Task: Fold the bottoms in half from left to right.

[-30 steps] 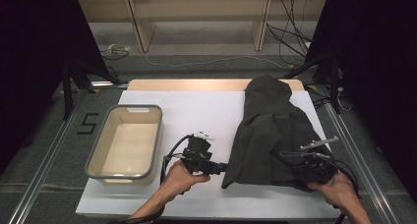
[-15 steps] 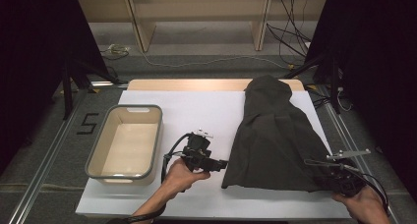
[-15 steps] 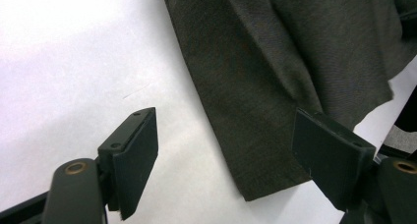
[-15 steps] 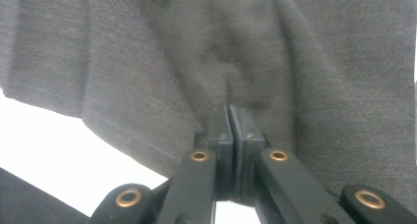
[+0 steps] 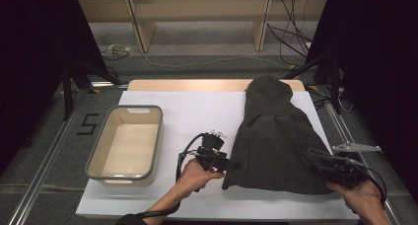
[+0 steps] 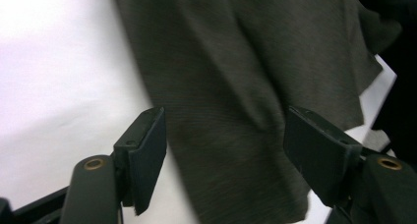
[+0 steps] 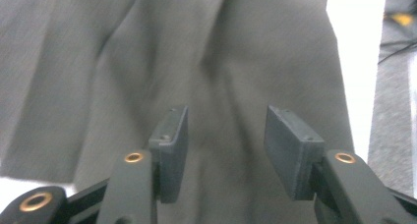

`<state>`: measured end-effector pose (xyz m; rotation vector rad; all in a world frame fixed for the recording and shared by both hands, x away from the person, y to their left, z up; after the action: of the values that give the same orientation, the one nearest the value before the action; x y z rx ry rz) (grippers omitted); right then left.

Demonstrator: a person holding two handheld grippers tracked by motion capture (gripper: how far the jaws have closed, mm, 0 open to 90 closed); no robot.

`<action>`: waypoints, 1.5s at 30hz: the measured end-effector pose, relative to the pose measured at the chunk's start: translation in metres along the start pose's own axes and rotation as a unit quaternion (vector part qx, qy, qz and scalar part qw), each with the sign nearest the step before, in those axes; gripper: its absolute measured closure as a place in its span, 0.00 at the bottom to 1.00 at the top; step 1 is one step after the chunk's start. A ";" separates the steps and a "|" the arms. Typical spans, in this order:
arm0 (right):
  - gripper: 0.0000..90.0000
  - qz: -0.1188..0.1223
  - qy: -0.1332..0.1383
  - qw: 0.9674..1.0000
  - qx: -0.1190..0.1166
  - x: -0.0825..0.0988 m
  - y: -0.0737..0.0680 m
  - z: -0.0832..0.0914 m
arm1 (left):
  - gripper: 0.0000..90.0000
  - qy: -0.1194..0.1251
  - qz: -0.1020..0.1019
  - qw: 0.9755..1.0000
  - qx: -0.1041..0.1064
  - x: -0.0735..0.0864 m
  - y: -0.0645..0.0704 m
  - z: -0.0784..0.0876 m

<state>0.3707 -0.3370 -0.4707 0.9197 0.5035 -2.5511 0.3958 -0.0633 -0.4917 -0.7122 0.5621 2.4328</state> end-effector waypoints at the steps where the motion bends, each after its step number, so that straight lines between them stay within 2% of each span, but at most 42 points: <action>1: 0.57 -0.003 0.008 1.000 0.003 -0.004 0.003 -0.001 | 0.39 -0.003 -0.005 1.000 0.003 0.000 0.003 -0.002; 7: 0.52 -0.021 0.004 1.000 0.012 -0.010 0.023 -0.015 | 0.51 -0.009 -0.007 1.000 0.023 0.003 0.016 -0.009; 8: 0.51 -0.022 0.003 1.000 0.014 -0.012 0.025 -0.017 | 0.55 -0.012 -0.014 0.999 0.031 0.005 0.021 -0.012; 10: 0.50 -0.024 0.001 1.000 0.017 -0.014 0.030 -0.020 | 0.65 -0.015 -0.020 0.999 0.031 0.007 0.023 -0.013; 11: 0.49 -0.028 0.001 0.999 0.021 -0.016 0.032 -0.022 | 0.72 -0.017 -0.030 0.999 0.033 0.009 0.026 -0.018; 14: 0.49 -0.035 0.000 0.999 0.027 -0.018 0.039 -0.025 | 0.92 -0.020 -0.034 0.999 0.036 0.011 0.030 -0.023; 15: 0.49 -0.044 -0.005 0.998 0.034 -0.019 0.046 -0.028 | 0.98 -0.018 -0.043 0.998 0.038 0.013 0.035 -0.028; 19: 0.49 -0.054 -0.008 0.998 0.035 -0.021 0.054 -0.034 | 0.98 -0.016 -0.068 0.997 0.040 0.015 0.052 -0.036; 21: 0.50 -0.057 -0.013 0.998 0.037 -0.020 0.057 -0.035 | 0.98 -0.017 -0.064 0.997 0.045 0.015 0.059 -0.040; 26: 0.50 -0.058 -0.019 0.997 0.042 -0.019 0.062 -0.036 | 0.92 -0.025 -0.062 0.996 0.054 0.015 0.061 -0.041; 27: 0.50 -0.061 -0.017 0.997 0.042 -0.018 0.064 -0.035 | 0.77 -0.024 -0.062 0.997 0.049 0.015 0.058 -0.039; 29: 0.50 -0.062 -0.012 0.997 0.041 -0.018 0.065 -0.034 | 0.65 -0.013 -0.066 0.997 0.028 0.010 0.047 -0.030; 30: 0.50 -0.062 -0.012 0.997 0.041 -0.018 0.065 -0.034 | 0.60 -0.013 -0.066 0.997 0.028 0.010 0.047 -0.030; 31: 0.49 -0.061 -0.010 0.997 0.040 -0.019 0.066 -0.032 | 0.58 -0.001 -0.060 0.998 0.027 0.004 0.036 -0.019; 33: 0.49 -0.060 -0.007 0.997 0.038 -0.020 0.066 -0.031 | 0.54 0.010 -0.046 0.999 0.022 -0.003 0.023 -0.009; 34: 0.49 -0.061 -0.006 0.997 0.037 -0.020 0.066 -0.031 | 0.50 0.010 -0.046 0.999 0.022 -0.003 0.023 -0.009; 35: 0.48 -0.061 -0.006 0.997 0.037 -0.021 0.066 -0.031 | 0.48 0.022 -0.029 0.999 0.000 -0.009 0.009 -0.003; 37: 0.46 -0.061 -0.004 0.997 0.040 -0.022 0.067 -0.031 | 0.43 0.027 -0.011 0.999 -0.025 -0.013 -0.005 -0.002; 38: 0.45 -0.062 -0.004 0.997 0.041 -0.023 0.068 -0.031 | 0.40 0.027 -0.011 0.999 -0.025 -0.013 -0.005 -0.002; 39: 0.44 -0.063 -0.003 0.997 0.039 -0.024 0.068 -0.031 | 0.37 0.025 0.008 0.999 -0.034 -0.015 -0.013 -0.005; 42: 0.41 -0.062 0.001 0.998 0.033 -0.026 0.068 -0.033 | 0.32 0.023 0.014 0.999 -0.041 -0.016 -0.017 -0.008; 45: 0.39 -0.062 -0.010 0.998 0.026 -0.026 0.068 -0.037 | 0.27 0.011 0.031 0.998 -0.046 -0.014 -0.019 -0.016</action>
<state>0.4401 -0.3737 -0.4938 0.9058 0.5049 -2.6948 0.4231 -0.0624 -0.5004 -0.7721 0.4894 2.5252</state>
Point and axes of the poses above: each handheld gripper's, and its own axes: z roughly backward along the jaws, x roughly out of its underside, y roughly to its right, the point moved 9 cm from there along -z, roughly forward along the jaws, and after that the axes turned 13 degrees about -x, right-handed, at the moved point
